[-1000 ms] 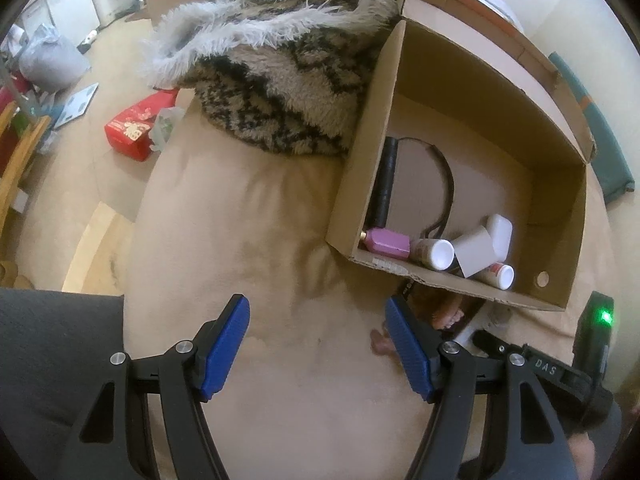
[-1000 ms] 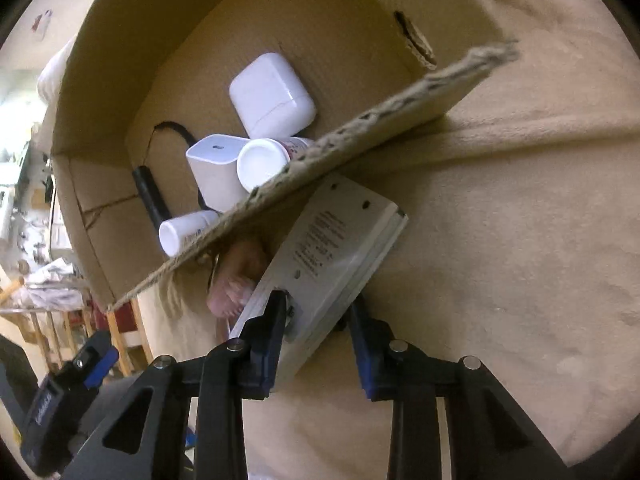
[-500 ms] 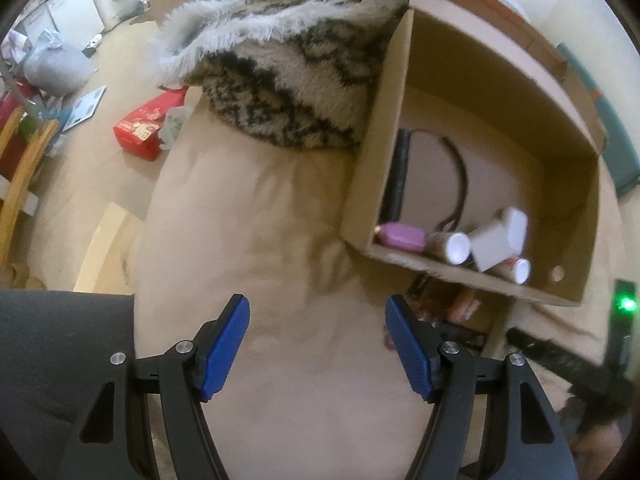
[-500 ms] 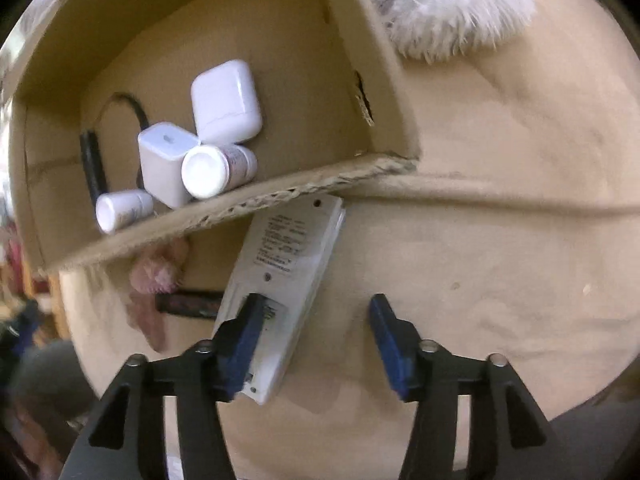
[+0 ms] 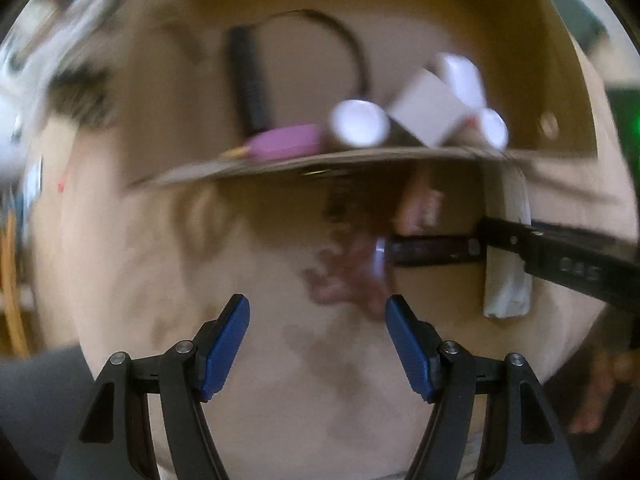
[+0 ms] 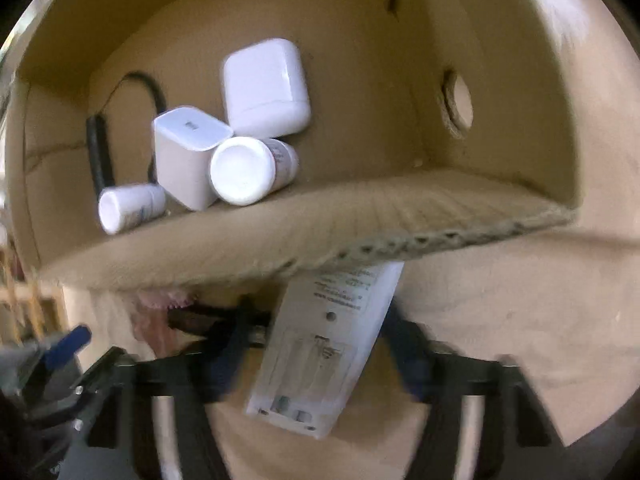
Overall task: Organize rigid objects
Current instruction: 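Grasp the white battery case with the right tool while the left tool grasps the pink hair claw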
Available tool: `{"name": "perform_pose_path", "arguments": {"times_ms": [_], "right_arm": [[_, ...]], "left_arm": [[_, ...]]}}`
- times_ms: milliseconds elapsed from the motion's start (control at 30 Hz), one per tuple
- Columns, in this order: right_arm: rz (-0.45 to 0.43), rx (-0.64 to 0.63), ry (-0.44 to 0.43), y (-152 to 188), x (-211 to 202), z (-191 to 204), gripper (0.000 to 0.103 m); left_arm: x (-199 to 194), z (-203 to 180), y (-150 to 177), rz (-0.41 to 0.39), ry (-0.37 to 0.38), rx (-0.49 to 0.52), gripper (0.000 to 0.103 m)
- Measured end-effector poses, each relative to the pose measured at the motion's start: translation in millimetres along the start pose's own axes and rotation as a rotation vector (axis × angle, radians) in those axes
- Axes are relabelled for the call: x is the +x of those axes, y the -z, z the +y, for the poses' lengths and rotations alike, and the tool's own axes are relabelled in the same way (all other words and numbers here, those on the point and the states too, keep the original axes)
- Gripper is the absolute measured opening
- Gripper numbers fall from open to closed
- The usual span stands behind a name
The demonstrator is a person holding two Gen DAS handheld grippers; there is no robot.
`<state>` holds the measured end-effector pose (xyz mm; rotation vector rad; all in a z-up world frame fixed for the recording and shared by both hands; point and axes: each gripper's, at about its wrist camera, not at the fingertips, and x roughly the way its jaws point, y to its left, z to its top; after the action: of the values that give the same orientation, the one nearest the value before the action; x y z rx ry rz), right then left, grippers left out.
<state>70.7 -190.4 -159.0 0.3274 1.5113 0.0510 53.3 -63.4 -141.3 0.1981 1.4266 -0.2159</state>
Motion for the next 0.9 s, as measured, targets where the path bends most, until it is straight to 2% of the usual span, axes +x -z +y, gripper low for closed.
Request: {"name": "perform_pose_path", "arguments": {"times_ms": [67, 133, 167, 200, 300, 367, 400, 500, 600, 733, 800, 900], "right_arm": [[0.012, -0.014, -0.022, 4.2, -4.8, 3.9, 0.048], [0.000, -0.053, -0.005, 8.5, -12.3, 8.6, 0.047], [-0.003, -0.060, -0.007, 14.9, -13.5, 11.3, 0.047], [-0.005, -0.057, -0.017, 16.0, -15.2, 12.4, 0.047], [-0.009, -0.027, -0.041, 17.5, -12.5, 1.1, 0.047], [-0.003, -0.010, -0.055, 21.2, -7.5, -14.0, 0.047], [0.000, -0.006, -0.056, 22.1, -5.7, -16.2, 0.047], [-0.005, -0.016, -0.044, 26.1, -4.3, -18.9, 0.047], [-0.004, -0.019, -0.045, 24.2, -2.3, -12.2, 0.047], [-0.003, -0.024, -0.043, 14.6, -8.2, -24.4, 0.047], [-0.003, -0.025, -0.039, 24.3, -3.6, -23.3, 0.047], [0.000, -0.029, -0.027, 18.5, 3.6, -13.9, 0.047]], "left_arm": [[8.8, -12.0, -4.4, 0.016, -0.005, 0.043, 0.068], [20.6, -20.5, -9.0, 0.052, 0.024, 0.059, 0.068], [25.9, -22.8, -11.1, 0.064, 0.017, 0.067, 0.068], [31.0, -24.2, -13.0, 0.064, -0.003, 0.078, 0.068], [37.3, -22.3, -16.8, 0.051, 0.001, 0.089, 0.067], [37.0, -21.0, -16.6, 0.050, 0.001, 0.093, 0.060], [35.7, -19.4, -15.8, 0.045, -0.008, 0.099, 0.054], [33.4, -12.9, -11.3, 0.051, 0.010, 0.091, 0.053], [28.5, -1.9, 1.2, 0.068, -0.008, 0.071, 0.052], [20.6, 11.8, 18.9, 0.098, -0.038, 0.043, 0.051], [20.0, 18.8, 23.4, 0.099, -0.055, 0.035, 0.051], [26.2, 24.9, 24.4, 0.120, -0.046, 0.021, 0.051]]}}
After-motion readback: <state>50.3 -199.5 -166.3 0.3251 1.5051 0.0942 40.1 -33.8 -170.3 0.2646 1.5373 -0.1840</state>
